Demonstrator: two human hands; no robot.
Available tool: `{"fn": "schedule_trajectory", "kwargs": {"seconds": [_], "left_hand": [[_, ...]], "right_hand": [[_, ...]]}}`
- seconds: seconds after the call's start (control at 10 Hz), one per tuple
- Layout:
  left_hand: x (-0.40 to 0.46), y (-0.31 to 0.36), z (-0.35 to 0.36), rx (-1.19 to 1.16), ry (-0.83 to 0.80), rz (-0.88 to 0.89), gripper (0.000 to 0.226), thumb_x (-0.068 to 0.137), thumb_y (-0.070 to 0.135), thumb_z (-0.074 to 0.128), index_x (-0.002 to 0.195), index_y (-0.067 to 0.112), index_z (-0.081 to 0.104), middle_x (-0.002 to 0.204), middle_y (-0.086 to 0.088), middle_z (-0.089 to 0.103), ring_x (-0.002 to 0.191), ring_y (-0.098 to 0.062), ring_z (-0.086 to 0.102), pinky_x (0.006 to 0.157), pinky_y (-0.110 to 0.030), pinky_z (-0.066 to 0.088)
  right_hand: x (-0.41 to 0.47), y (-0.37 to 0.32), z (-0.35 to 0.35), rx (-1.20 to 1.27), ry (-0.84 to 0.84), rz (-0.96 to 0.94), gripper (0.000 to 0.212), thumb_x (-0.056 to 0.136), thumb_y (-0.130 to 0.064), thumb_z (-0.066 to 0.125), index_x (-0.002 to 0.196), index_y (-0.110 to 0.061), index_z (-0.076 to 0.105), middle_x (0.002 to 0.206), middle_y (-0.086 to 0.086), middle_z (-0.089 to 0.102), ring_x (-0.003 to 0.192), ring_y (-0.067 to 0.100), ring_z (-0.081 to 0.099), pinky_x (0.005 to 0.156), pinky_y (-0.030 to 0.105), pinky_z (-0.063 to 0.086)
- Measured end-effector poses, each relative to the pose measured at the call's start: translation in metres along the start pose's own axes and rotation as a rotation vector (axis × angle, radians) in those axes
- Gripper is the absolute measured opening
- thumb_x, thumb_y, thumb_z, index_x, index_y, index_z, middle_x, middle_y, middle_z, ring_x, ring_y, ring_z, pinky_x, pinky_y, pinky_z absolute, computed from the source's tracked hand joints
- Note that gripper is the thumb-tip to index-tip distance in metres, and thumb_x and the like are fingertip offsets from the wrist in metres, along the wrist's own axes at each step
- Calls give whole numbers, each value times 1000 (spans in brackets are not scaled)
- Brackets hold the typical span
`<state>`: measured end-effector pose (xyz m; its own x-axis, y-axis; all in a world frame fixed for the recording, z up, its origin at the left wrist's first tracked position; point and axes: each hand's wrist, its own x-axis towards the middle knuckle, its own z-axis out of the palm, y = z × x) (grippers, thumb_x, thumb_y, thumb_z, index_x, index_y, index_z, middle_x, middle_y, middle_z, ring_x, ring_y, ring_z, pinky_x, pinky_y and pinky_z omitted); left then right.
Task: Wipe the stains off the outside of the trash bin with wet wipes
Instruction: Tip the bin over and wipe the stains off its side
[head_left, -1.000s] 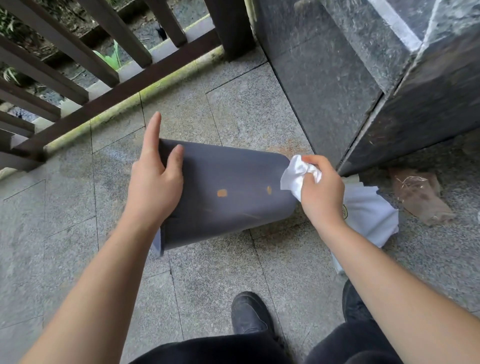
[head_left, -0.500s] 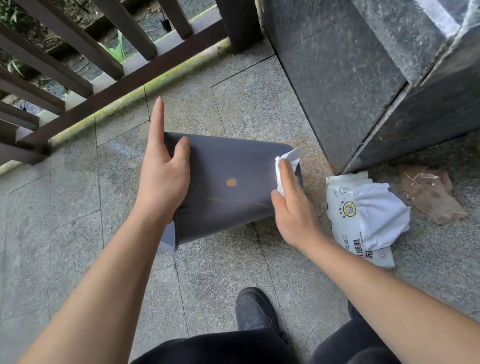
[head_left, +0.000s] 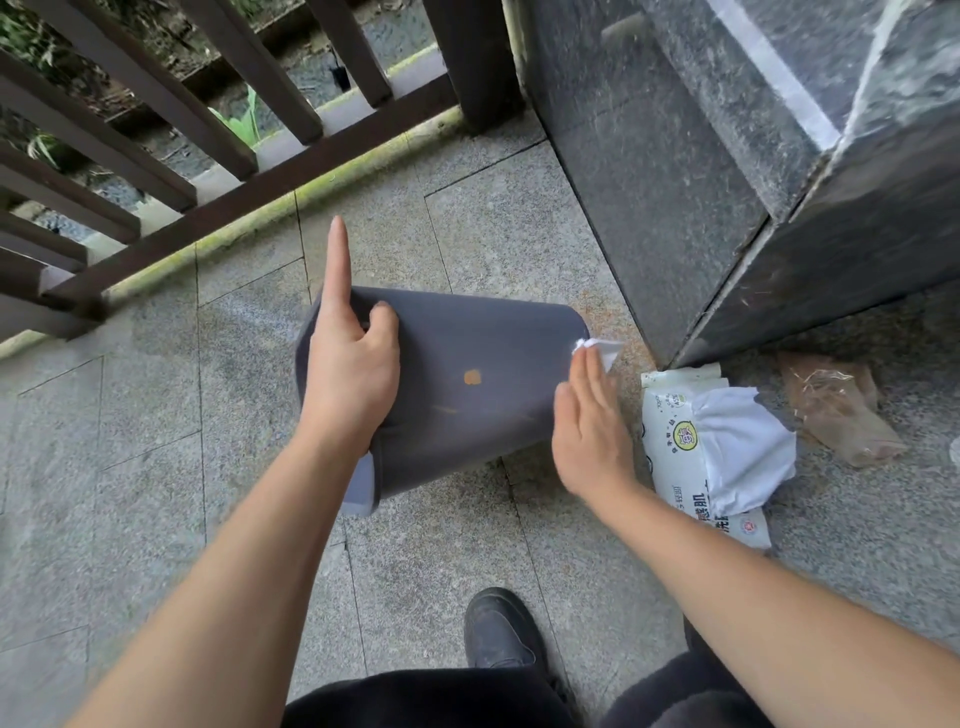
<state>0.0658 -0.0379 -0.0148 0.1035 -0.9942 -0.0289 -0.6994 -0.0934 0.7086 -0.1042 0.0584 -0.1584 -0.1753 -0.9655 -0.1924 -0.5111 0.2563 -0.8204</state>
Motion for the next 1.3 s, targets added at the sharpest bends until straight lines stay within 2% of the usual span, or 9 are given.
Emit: {"fn": "schedule_trajectory", "kwargs": {"seconds": [0.1, 0.2, 0.3, 0.6, 0.9, 1.0, 1.1, 1.2, 1.3], "left_hand": [[0, -7, -4, 4, -1, 14, 74, 96, 16, 43, 153, 55, 16, 69, 35, 56, 54, 1, 41, 48, -9, 34], [-2, -9, -4, -25, -2, 17, 74, 96, 14, 42, 154, 53, 18, 88, 55, 52, 56, 8, 44, 51, -4, 35], [-6, -5, -5, -43, -15, 32, 72, 97, 11, 44, 156, 46, 20, 108, 66, 38, 69, 27, 46, 63, 5, 33], [-12, 14, 13, -31, -53, 2, 73, 97, 20, 42, 148, 64, 15, 61, 53, 44, 54, -3, 46, 47, -15, 39], [-1, 2, 11, -53, -22, -19, 73, 97, 20, 43, 156, 49, 11, 62, 56, 41, 54, 10, 47, 52, -11, 39], [1, 3, 11, -104, 8, -29, 74, 98, 20, 43, 159, 38, 6, 123, 57, 37, 71, 40, 37, 72, 5, 37], [-2, 7, 14, -122, 14, -28, 74, 99, 14, 42, 161, 25, 3, 105, 68, 27, 55, 40, 31, 52, 10, 26], [1, 7, 17, -129, 27, -8, 75, 100, 18, 45, 161, 23, 2, 135, 47, 24, 68, 45, 30, 58, 13, 23], [2, 8, 19, -108, 28, -19, 73, 104, 34, 47, 161, 30, 1, 163, 18, 14, 108, 41, 13, 74, 15, 13]], "right_hand": [[-20, -15, 7, 8, -102, -372, 57, 105, -32, 19, 157, -8, 19, 166, 7, 16, 155, 13, 5, 126, 37, -1], [-5, -6, 1, 39, -50, -185, 52, 106, -22, 22, 157, -10, 20, 166, 2, 15, 154, 12, 8, 126, 42, 0], [-12, -13, 6, 16, -55, -330, 56, 104, -30, 20, 157, -11, 22, 165, 3, 18, 154, 13, 10, 126, 38, 0], [14, 33, -25, 24, -62, 108, 51, 108, -31, 18, 158, -19, 18, 166, -10, 9, 138, -16, -13, 103, -1, -18], [-8, 10, -18, 115, -130, -103, 57, 103, -36, 18, 158, -20, 12, 162, -16, 5, 146, -13, -5, 124, 25, -4], [-9, -9, -16, 119, -136, -244, 58, 104, -35, 22, 158, -17, 14, 164, -11, 10, 151, -3, 3, 125, 30, -1], [-9, -27, -13, 131, -151, -345, 62, 102, -37, 23, 159, -14, 15, 166, -4, 19, 153, 4, 11, 125, 30, -2], [-10, -40, -12, 164, -154, -380, 65, 100, -37, 27, 159, -12, 13, 165, 2, 23, 153, 10, 15, 126, 34, 1], [-11, -52, -15, 173, -155, -421, 67, 100, -36, 29, 158, -7, 12, 165, 5, 22, 153, 11, 14, 126, 39, 4]]}}
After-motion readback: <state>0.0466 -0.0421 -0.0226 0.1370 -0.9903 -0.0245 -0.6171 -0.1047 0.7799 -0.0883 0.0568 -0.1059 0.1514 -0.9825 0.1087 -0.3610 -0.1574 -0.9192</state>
